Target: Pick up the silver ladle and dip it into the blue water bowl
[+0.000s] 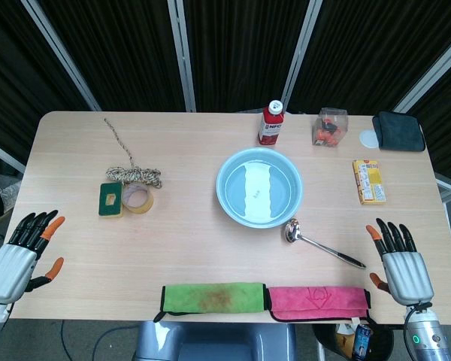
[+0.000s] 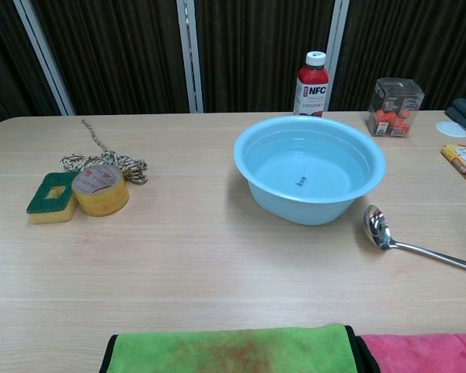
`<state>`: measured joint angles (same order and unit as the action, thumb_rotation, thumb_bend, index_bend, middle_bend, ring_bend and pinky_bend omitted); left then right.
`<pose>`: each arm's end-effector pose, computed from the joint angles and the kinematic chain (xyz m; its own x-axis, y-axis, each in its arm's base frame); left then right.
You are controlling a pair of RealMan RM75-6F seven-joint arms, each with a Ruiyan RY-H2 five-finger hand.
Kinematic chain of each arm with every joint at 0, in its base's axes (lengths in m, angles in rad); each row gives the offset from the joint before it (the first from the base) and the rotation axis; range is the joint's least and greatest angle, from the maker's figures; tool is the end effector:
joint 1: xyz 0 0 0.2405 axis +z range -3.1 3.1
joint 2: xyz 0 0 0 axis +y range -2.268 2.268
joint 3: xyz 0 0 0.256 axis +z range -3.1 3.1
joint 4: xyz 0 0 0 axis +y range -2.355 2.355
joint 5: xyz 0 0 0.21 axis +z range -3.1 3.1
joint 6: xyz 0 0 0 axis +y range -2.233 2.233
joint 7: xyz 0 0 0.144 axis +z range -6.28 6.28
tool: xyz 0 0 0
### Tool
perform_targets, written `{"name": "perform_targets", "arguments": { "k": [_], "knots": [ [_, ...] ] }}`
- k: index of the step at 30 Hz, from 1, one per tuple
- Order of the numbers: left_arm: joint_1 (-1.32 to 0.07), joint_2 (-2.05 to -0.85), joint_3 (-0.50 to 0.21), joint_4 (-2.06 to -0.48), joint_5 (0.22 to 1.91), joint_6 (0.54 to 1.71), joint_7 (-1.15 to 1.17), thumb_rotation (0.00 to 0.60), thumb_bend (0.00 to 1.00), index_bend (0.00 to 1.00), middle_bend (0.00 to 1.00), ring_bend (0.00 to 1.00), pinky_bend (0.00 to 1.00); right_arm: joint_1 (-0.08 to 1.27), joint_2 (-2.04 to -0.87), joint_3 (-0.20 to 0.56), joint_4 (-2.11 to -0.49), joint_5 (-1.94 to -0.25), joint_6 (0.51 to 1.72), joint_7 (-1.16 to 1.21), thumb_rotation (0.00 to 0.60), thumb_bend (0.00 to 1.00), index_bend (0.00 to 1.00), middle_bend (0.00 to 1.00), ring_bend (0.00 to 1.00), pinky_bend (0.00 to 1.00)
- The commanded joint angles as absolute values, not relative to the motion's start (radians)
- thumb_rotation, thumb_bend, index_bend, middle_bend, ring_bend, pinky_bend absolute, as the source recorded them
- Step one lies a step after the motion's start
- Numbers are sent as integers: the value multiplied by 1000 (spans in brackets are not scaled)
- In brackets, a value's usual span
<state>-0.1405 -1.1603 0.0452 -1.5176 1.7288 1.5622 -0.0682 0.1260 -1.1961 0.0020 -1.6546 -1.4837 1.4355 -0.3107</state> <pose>-0.2898 0.1748 0.1379 0.3917 0.0096 0.9201 0.8838 -0.2821 -0.3733 -0.2954 -0.1812 0.1182 0.5666 -0.0821 0.8199 -0.8240 -0.0619 0.5632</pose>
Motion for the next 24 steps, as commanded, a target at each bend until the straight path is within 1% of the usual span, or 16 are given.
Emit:
{"name": "perform_targets", "arguments": {
  "k": [1, 5, 8, 13, 16, 19, 24],
  "knots": [
    [-142, -1162, 45, -1517, 1728, 1559, -67, 565, 414, 0, 0, 0, 0, 127, -1198, 4, -1653, -1483, 1431, -310, 600, 121, 0, 0, 0, 0],
    [-143, -1160, 46, -1520, 1729, 1556, -71, 561, 414, 0, 0, 0, 0, 131, -1204, 6, -1649, -1475, 1415, -304, 600, 121, 5, 0, 0, 0],
    [-144, -1158, 45, -1520, 1731, 1559, -83, 563, 416, 0, 0, 0, 0, 137, -1213, 5, -1647, -1472, 1393, -273, 600, 122, 69, 0, 0, 0],
    [-157, -1155, 53, -1511, 1736, 1536, -113, 564, 415, 0, 0, 0, 0, 166, -1263, 0, -1632, -1459, 1325, -308, 600, 133, 304, 0, 0, 0],
    [-161, -1149, 56, -1510, 1741, 1533, -128, 565, 416, 0, 0, 0, 0, 184, -1296, 16, -1639, -1432, 1299, -353, 600, 160, 385, 0, 0, 0],
    [-163, -1145, 56, -1507, 1743, 1536, -147, 564, 415, 0, 0, 0, 0, 201, -1317, 31, -1638, -1410, 1277, -375, 600, 189, 429, 0, 0, 0],
    [-167, -1139, 55, -1503, 1732, 1526, -170, 567, 416, 0, 0, 0, 0, 236, -1347, 59, -1624, -1362, 1225, -389, 600, 227, 459, 0, 0, 0]
  ]
}}
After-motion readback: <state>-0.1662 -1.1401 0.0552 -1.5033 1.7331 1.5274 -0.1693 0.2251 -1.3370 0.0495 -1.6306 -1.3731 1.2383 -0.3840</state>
